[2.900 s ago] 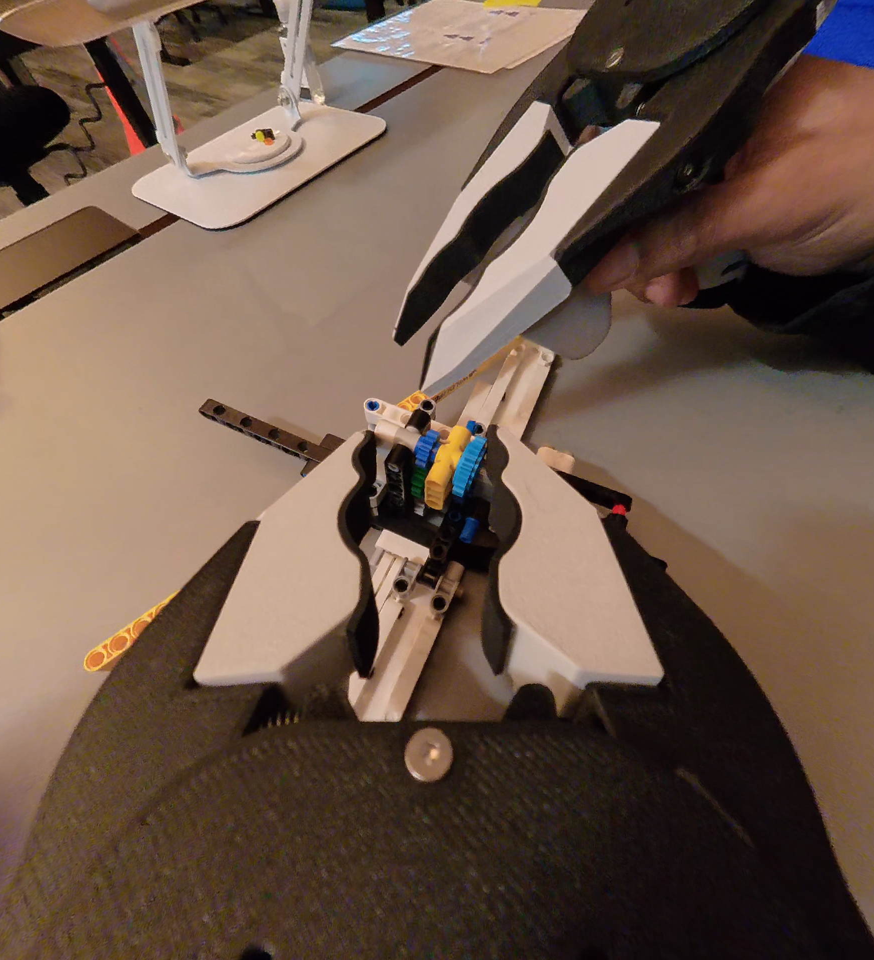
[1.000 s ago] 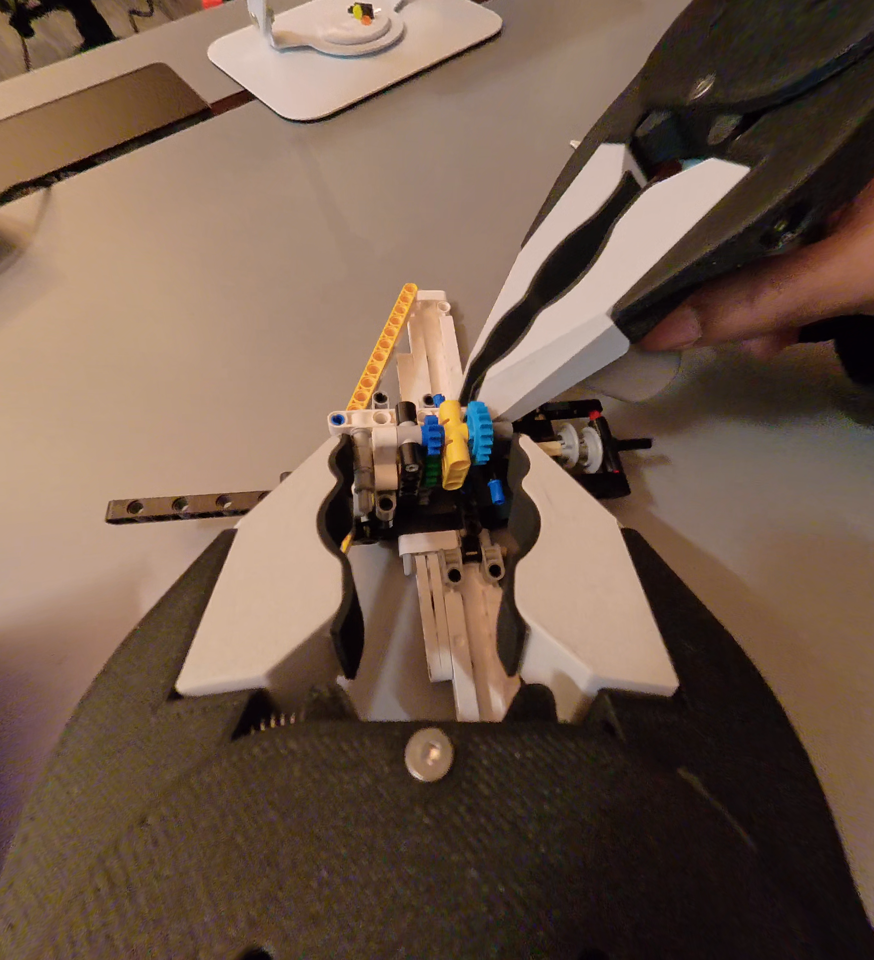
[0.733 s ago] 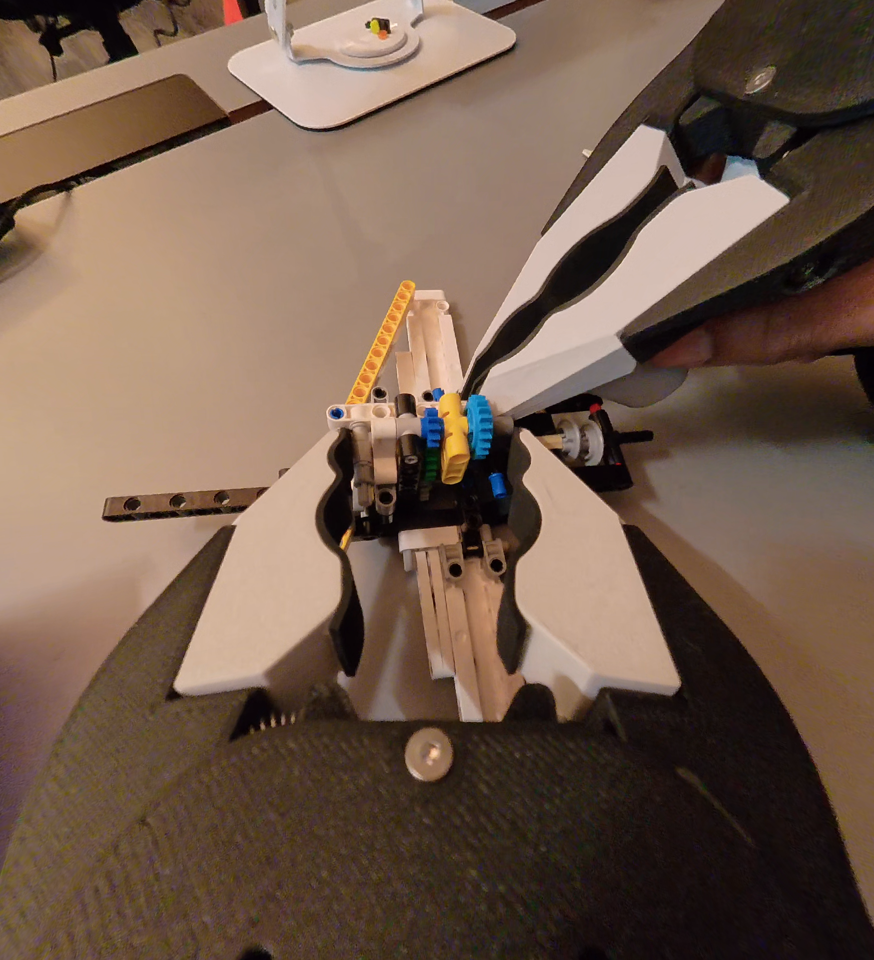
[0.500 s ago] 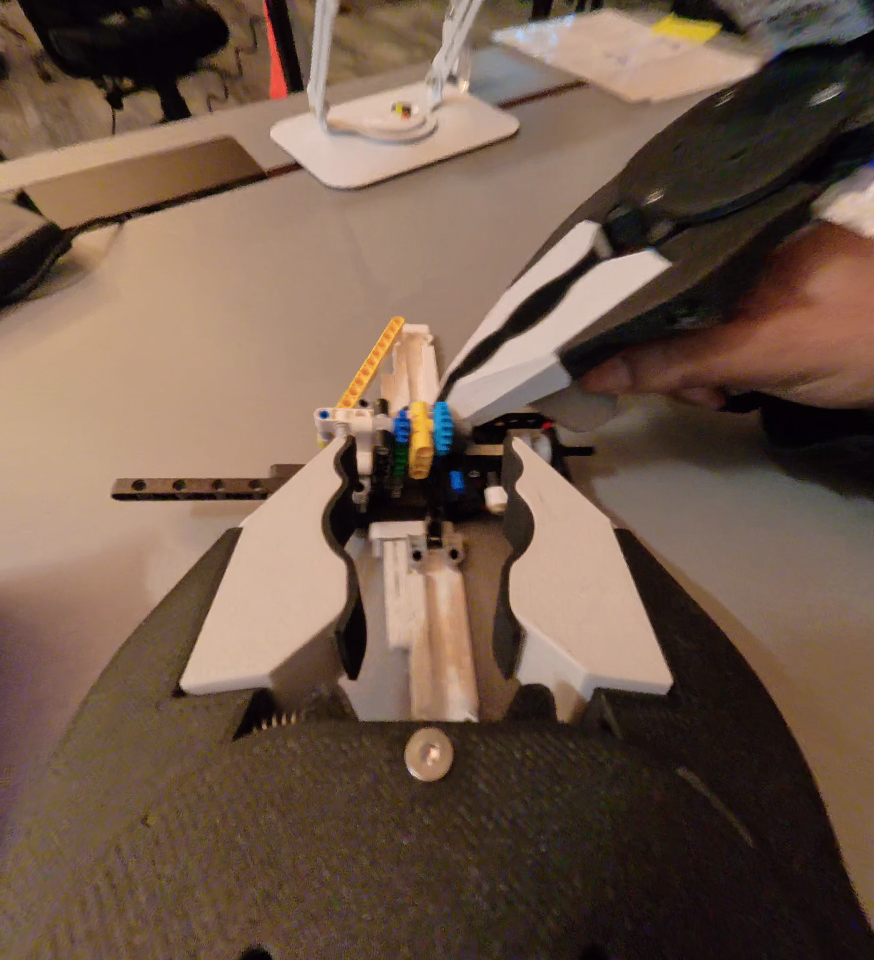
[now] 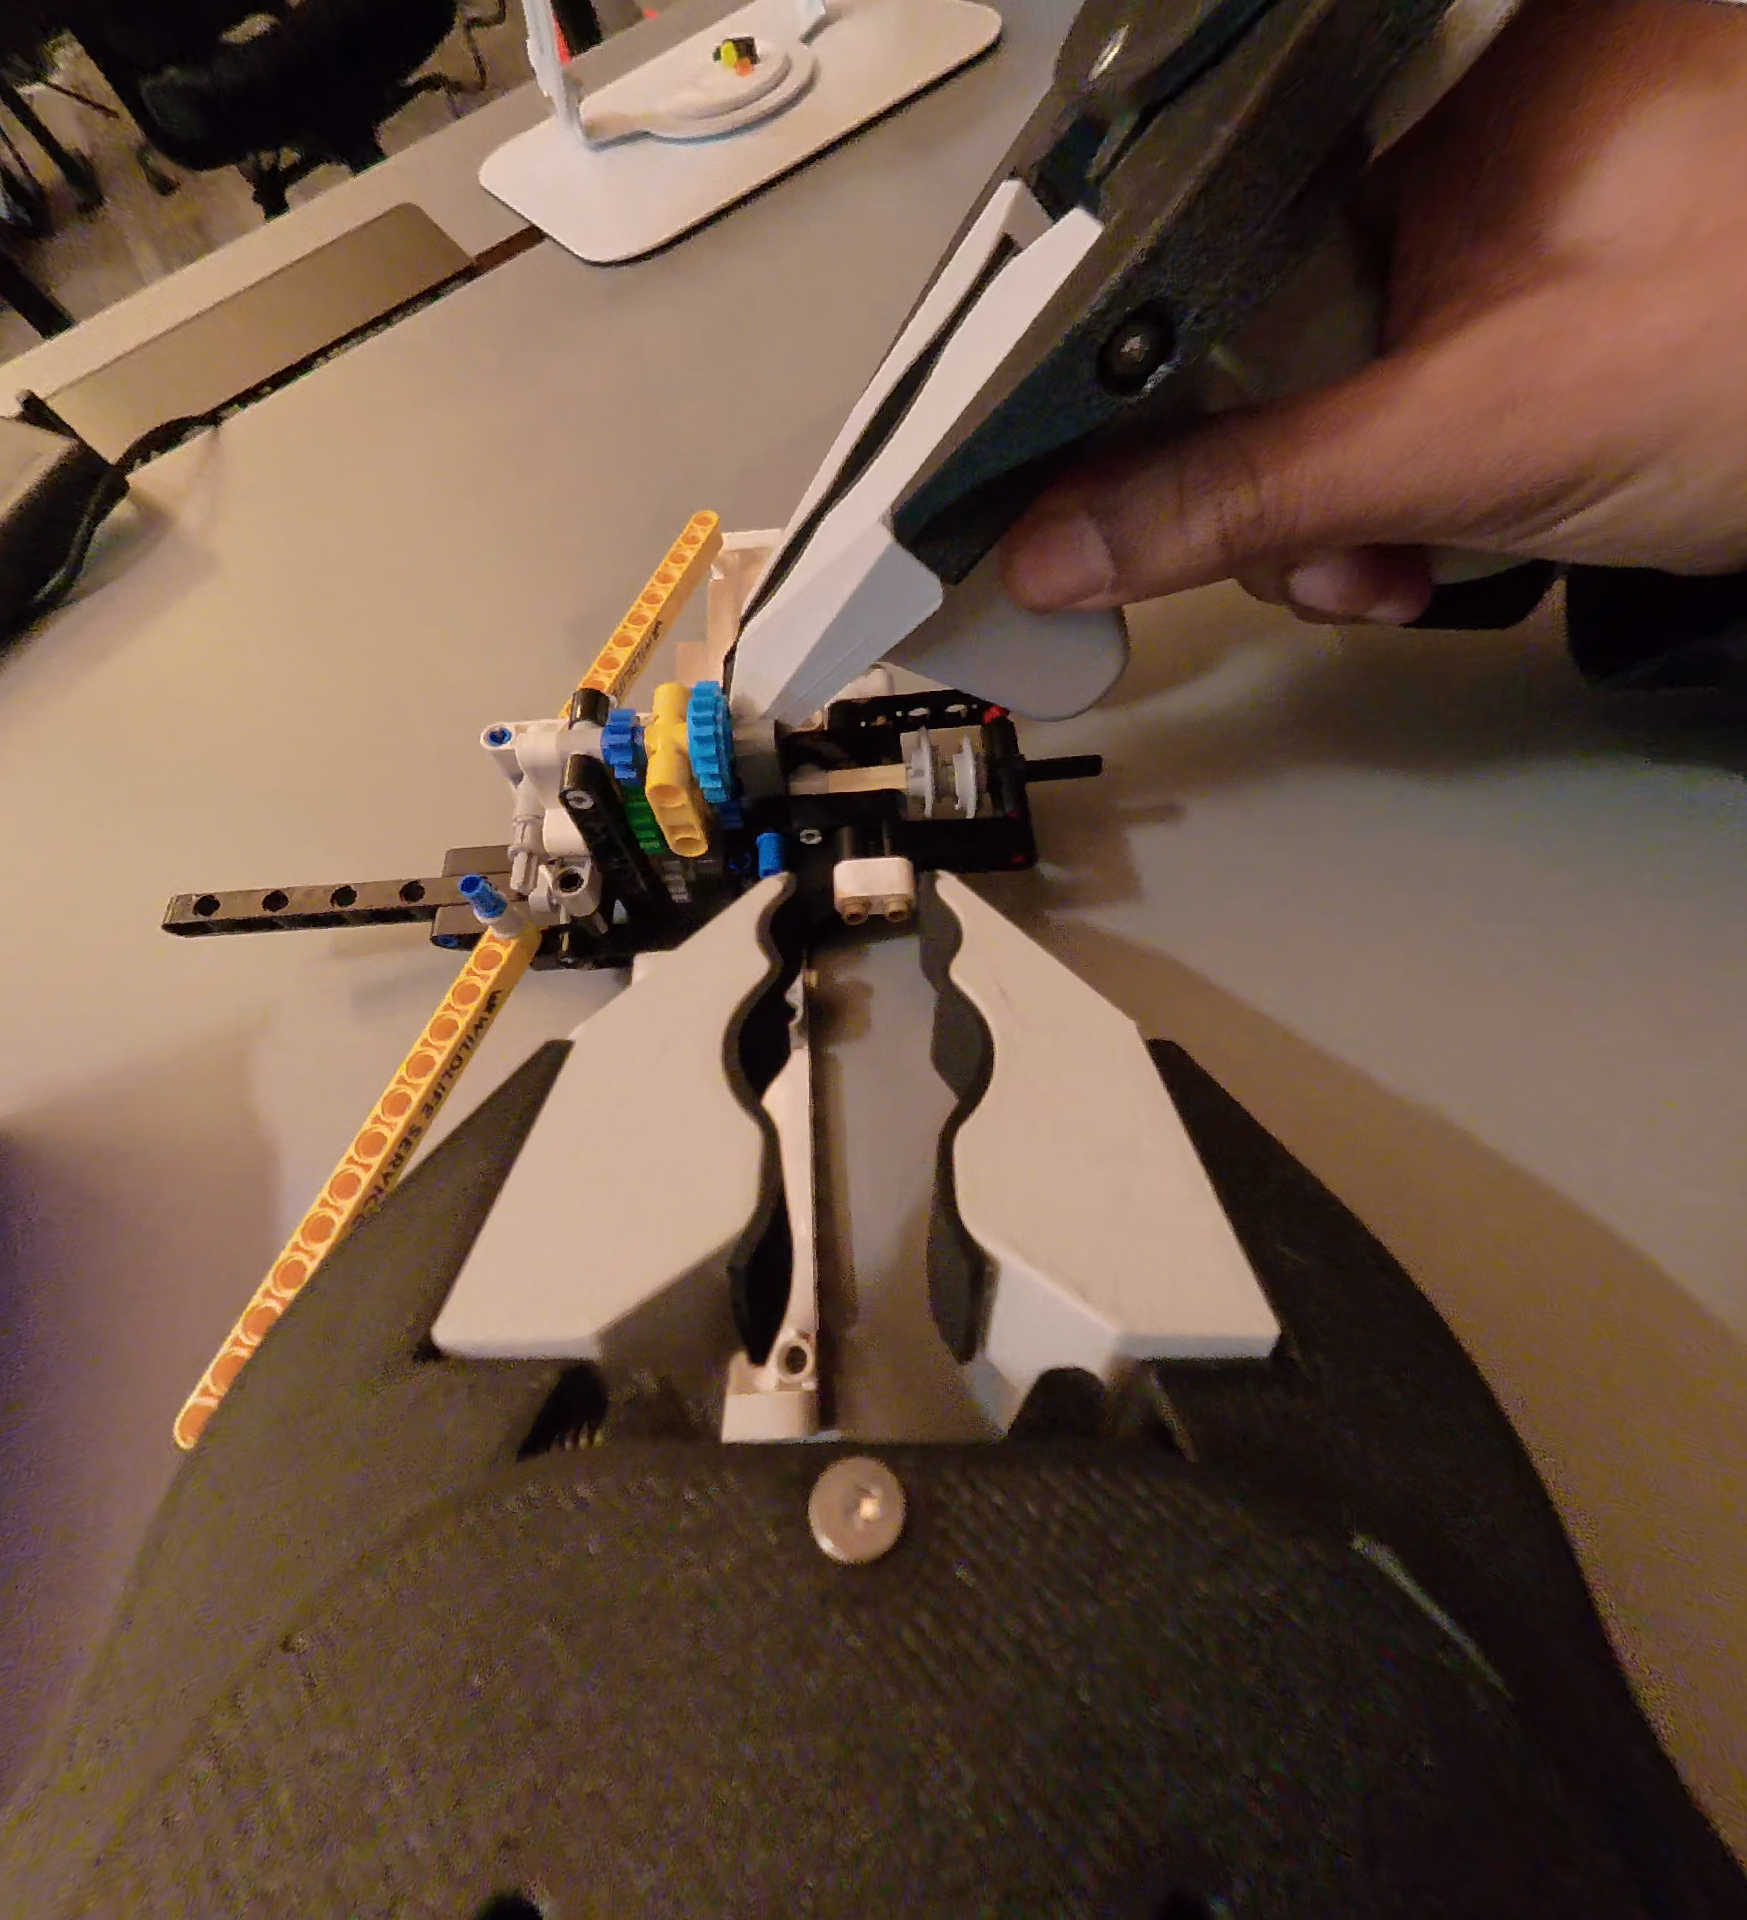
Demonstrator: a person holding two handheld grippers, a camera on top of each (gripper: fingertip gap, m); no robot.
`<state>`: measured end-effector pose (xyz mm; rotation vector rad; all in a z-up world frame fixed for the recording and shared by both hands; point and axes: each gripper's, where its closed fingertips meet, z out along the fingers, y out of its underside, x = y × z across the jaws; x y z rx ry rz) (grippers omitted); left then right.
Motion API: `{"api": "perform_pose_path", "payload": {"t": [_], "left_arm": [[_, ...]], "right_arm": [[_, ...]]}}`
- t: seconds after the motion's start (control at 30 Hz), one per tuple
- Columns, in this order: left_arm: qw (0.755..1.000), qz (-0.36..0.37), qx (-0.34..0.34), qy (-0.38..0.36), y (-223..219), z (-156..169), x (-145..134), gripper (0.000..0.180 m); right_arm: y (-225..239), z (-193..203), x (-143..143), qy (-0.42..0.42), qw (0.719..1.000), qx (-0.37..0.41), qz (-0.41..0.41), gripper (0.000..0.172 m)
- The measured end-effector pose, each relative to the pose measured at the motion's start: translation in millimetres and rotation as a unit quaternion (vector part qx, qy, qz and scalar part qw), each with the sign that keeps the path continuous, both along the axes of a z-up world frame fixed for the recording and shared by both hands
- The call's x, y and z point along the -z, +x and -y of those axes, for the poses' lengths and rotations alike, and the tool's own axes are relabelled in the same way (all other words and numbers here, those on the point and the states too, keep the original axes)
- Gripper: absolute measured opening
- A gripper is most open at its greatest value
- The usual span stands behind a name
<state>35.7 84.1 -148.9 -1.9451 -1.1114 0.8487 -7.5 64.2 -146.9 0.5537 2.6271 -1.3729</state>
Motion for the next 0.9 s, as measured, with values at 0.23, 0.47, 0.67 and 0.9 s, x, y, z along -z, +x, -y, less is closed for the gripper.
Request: {"api": "perform_pose_path", "payload": {"t": [0.23,0.47,0.67,0.9], "left_arm": [[0.999,0.029,0.007,-0.014,-2,-4,10,0.018],[0.999,0.03,0.007,-0.024,-3,-3,12,0.014],[0.999,0.04,0.0,-0.01,-1,-1,13,0.014],[0.998,0.054,0.01,0.005,4,-4,15,0.014]], "right_arm": [[2,1,0,-0.002,1.0,-0.002,0.001,0.007],[3,1,-1,-0.001,1.0,-0.009,-0.006,0.007],[3,-1,-2,0.062,0.993,-0.024,-0.102,0.006],[-28,-19,-2,0.146,0.961,0.029,-0.231,0.006]]}}
